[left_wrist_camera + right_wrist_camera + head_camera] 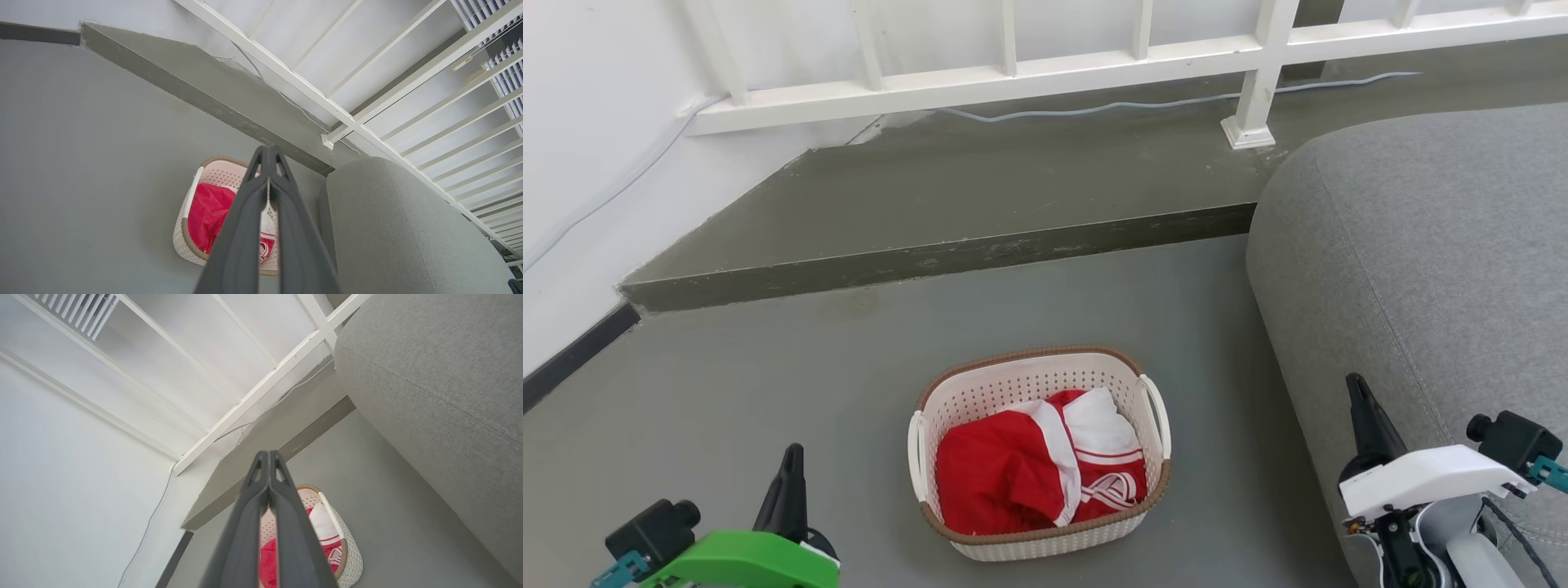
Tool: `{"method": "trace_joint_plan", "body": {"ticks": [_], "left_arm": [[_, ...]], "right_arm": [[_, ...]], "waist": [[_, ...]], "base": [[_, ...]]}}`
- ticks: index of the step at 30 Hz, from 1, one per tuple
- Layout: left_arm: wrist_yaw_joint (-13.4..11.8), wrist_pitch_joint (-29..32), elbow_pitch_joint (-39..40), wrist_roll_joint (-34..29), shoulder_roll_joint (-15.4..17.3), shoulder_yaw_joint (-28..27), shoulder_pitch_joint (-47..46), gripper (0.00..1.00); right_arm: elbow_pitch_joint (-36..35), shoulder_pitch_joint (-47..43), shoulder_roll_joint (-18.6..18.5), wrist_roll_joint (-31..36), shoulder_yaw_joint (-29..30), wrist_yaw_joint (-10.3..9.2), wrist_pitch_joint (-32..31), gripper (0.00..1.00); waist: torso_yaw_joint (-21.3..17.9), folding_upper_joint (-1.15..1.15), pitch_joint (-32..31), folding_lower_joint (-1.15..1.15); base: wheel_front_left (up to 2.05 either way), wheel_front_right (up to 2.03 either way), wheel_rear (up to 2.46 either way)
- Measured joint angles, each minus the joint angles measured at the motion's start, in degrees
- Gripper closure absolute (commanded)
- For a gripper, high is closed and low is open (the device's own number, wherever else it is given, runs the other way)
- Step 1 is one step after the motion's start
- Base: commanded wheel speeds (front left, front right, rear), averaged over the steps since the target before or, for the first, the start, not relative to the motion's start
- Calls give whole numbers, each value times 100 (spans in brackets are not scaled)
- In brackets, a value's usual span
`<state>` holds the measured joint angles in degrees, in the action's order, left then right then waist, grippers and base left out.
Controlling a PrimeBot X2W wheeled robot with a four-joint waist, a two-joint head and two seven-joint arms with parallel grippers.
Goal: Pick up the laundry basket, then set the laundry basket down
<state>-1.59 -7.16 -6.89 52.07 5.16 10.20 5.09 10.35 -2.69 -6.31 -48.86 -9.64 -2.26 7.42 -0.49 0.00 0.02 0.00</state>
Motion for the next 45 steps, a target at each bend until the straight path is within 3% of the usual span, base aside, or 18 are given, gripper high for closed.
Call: {"method": "trace_joint_plan", "body": {"ticks": [45], "left_arm": [[563, 655, -520, 3037, 7, -654, -489, 100]], "right_arm": [[291, 347, 26, -3279, 833, 588, -656, 100]], "waist": [[35, 0, 14, 0]], "base": [[0, 0, 0]]}}
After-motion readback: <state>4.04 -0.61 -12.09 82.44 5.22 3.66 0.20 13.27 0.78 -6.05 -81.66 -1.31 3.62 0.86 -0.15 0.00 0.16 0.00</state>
